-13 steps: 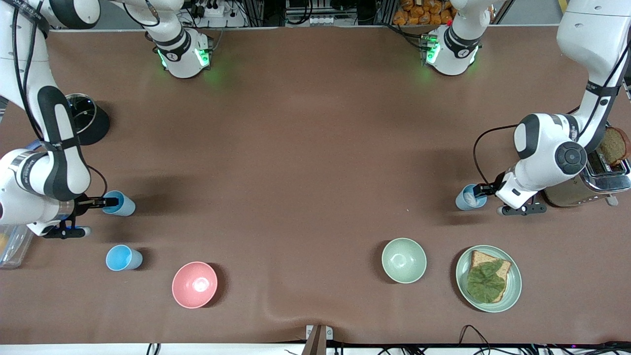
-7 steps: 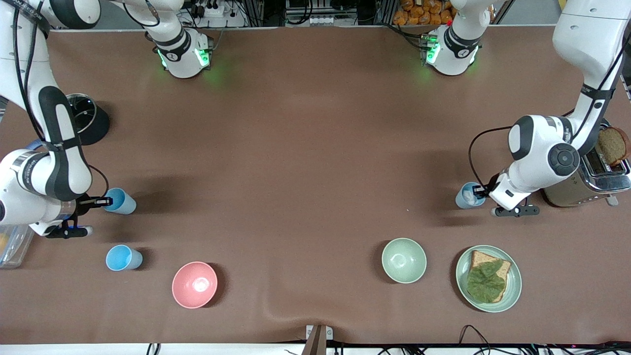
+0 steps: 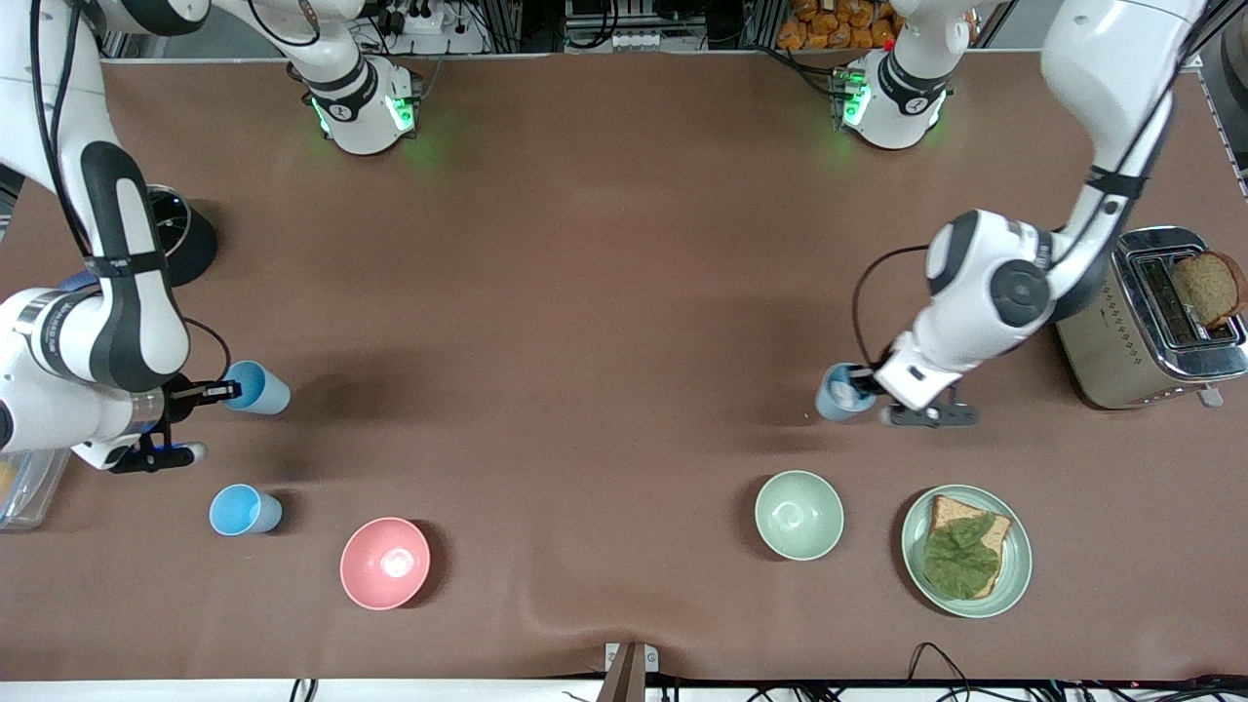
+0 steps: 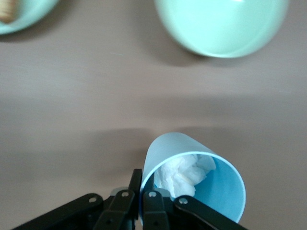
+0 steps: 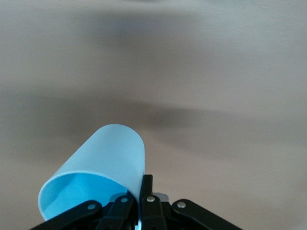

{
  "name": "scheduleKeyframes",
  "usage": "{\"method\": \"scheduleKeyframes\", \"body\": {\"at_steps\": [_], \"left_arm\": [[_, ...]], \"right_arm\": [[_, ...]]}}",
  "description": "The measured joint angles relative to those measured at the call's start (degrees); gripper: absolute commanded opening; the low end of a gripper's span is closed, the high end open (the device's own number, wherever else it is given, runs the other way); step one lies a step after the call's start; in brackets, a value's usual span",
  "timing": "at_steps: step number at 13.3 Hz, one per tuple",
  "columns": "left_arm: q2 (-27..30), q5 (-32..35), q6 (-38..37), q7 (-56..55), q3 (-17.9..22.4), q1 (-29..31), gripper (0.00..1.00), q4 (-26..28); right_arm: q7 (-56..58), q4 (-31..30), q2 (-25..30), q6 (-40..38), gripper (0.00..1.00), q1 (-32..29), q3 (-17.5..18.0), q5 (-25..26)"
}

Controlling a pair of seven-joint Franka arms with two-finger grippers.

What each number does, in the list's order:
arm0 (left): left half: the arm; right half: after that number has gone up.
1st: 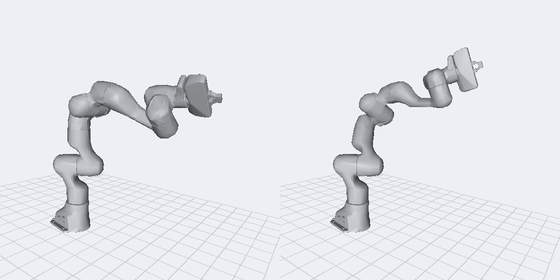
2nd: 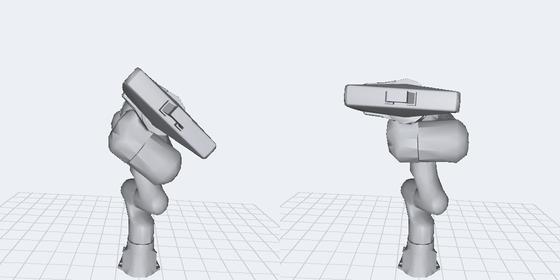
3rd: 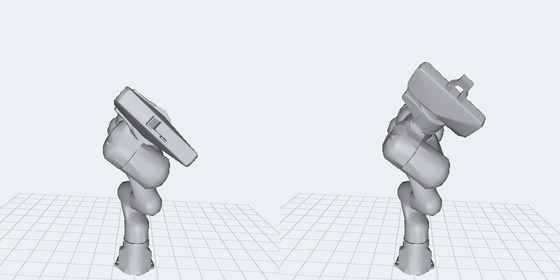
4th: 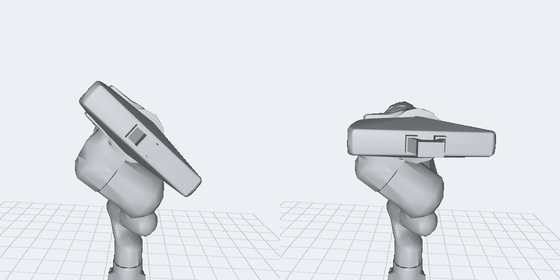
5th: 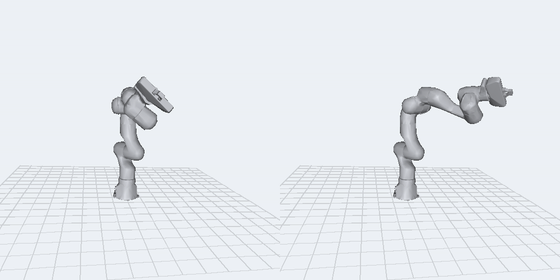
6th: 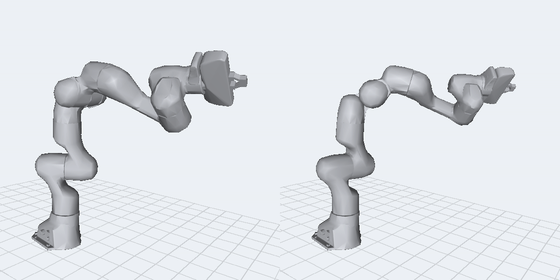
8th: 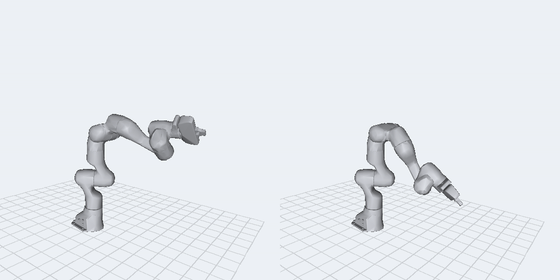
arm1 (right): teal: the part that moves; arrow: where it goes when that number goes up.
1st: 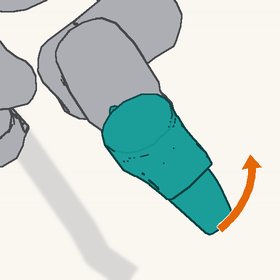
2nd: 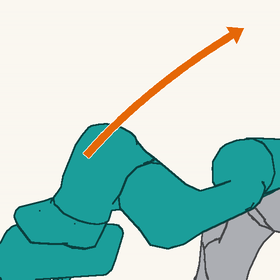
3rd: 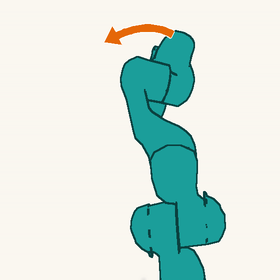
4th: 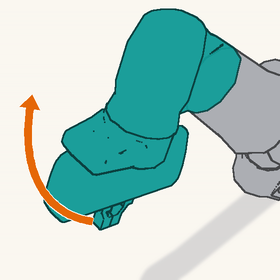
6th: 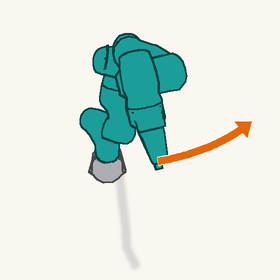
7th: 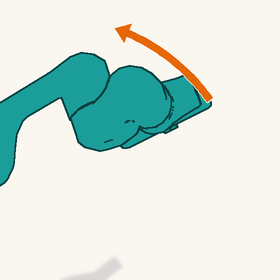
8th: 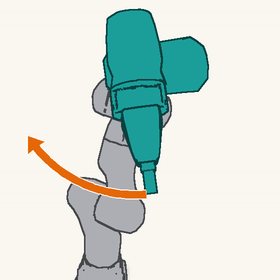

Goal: Stack blue cups with both arms
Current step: 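Carry the left cup toward center while the right gripper lifts its cup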

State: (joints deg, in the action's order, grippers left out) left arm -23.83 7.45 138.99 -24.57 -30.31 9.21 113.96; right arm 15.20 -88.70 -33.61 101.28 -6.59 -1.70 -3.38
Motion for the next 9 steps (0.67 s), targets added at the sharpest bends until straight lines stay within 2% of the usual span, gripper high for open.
{"method": "scheduleKeyframes", "body": {"at_steps": [5,9], "left_arm": [[-5.8,1.3,-0.4,-19.5,0.7,-17.9,0.0,-7.6],[-12.7,2.9,-0.4,-30.2,6.8,-29.8,0.0,-14.4]], "right_arm": [[-3.4,0.7,1.7,-4.0,0.0,3.3,0.1,-2.0],[-11.0,1.2,4.4,-6.1,0.0,8.6,0.4,-2.2]]}}
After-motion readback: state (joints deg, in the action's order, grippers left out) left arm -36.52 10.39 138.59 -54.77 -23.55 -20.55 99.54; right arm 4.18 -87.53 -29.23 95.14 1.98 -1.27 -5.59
